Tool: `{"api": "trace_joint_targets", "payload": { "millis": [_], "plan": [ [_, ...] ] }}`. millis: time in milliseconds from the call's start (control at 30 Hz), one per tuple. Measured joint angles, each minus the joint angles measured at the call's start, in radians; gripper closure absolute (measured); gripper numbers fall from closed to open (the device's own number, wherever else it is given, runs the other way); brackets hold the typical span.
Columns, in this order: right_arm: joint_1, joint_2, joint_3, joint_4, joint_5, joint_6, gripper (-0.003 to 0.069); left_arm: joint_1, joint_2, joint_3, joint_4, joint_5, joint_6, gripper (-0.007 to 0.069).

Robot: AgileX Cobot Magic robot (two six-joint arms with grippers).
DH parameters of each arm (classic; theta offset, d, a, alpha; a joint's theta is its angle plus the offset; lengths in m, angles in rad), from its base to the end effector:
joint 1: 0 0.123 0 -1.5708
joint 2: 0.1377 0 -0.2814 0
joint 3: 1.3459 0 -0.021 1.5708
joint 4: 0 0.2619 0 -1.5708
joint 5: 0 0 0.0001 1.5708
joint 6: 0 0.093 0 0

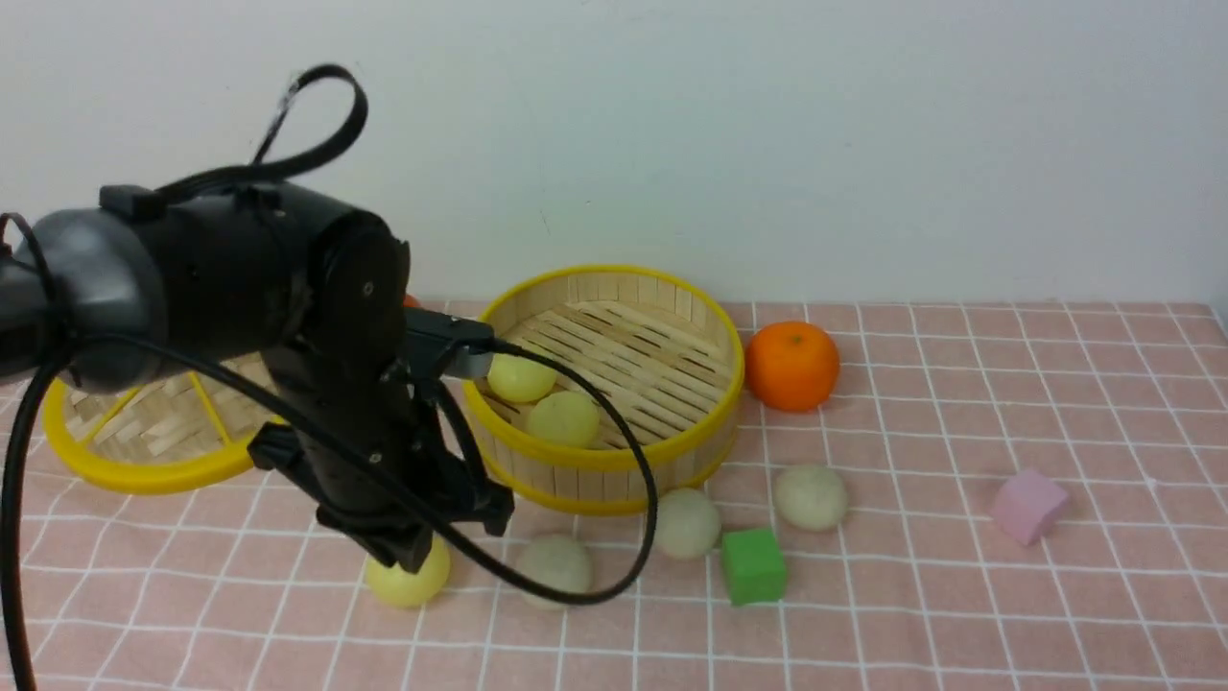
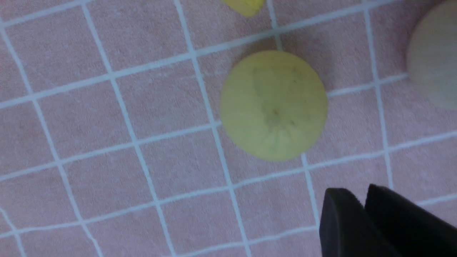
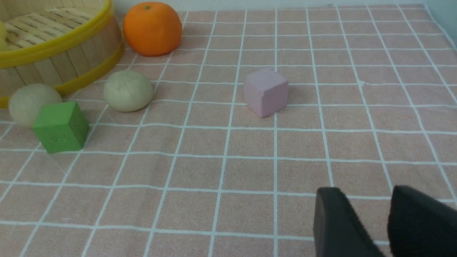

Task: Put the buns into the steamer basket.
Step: Use the left arm to grab a steamed stuffed bun, then use the left arm to put the steamed stuffed bun into the steamer

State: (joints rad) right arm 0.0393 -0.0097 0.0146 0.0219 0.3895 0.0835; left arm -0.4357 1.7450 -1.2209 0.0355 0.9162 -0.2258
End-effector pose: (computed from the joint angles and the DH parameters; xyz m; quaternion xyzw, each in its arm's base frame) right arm 0.0687 0.0035 0.1732 0.0235 0.8066 0.0456 0.5889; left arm 0.3207 -0.1464 0.2082 0.1133 0.9875 -0.0209 0.1077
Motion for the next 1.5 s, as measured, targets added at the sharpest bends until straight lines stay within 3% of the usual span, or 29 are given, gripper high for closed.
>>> {"api": "trace_joint_targets", "payload": {
  "millis": [100, 200, 367, 933, 1067, 1233, 1300, 1500],
  "plan": [
    [0.000, 0.000, 0.000, 0.001, 0.000, 0.000, 0.0420, 0.035, 0.017, 0.006, -0.008, -0.051, -0.002, 0.0473],
    [0.000, 0.000, 0.000, 0.001, 0.000, 0.000, 0.0420, 0.080, 0.046, 0.007, -0.020, -0.092, -0.003, 0.0385],
    [0.000, 0.000, 0.000, 0.001, 0.000, 0.000, 0.0420, 0.097, 0.061, 0.007, -0.024, -0.114, 0.011, 0.0322],
    [0.000, 0.000, 0.000, 0.001, 0.000, 0.000, 0.0420, 0.097, 0.132, 0.007, -0.075, -0.148, 0.064, 0.0317],
    [0.000, 0.000, 0.000, 0.001, 0.000, 0.000, 0.0420, 0.097, 0.132, 0.007, -0.075, -0.153, 0.064, 0.0391],
    [0.000, 0.000, 0.000, 0.001, 0.000, 0.000, 0.0420, 0.097, 0.132, 0.007, -0.075, -0.153, 0.064, 0.0596],
    [0.000, 0.000, 0.000, 0.001, 0.000, 0.000, 0.0420, 0.097, 0.129, 0.007, -0.075, -0.149, 0.064, 0.0633],
    [0.000, 0.000, 0.000, 0.001, 0.000, 0.000, 0.0420, 0.073, 0.041, -0.043, -0.091, -0.049, 0.069, 0.0635]
  ]
}}
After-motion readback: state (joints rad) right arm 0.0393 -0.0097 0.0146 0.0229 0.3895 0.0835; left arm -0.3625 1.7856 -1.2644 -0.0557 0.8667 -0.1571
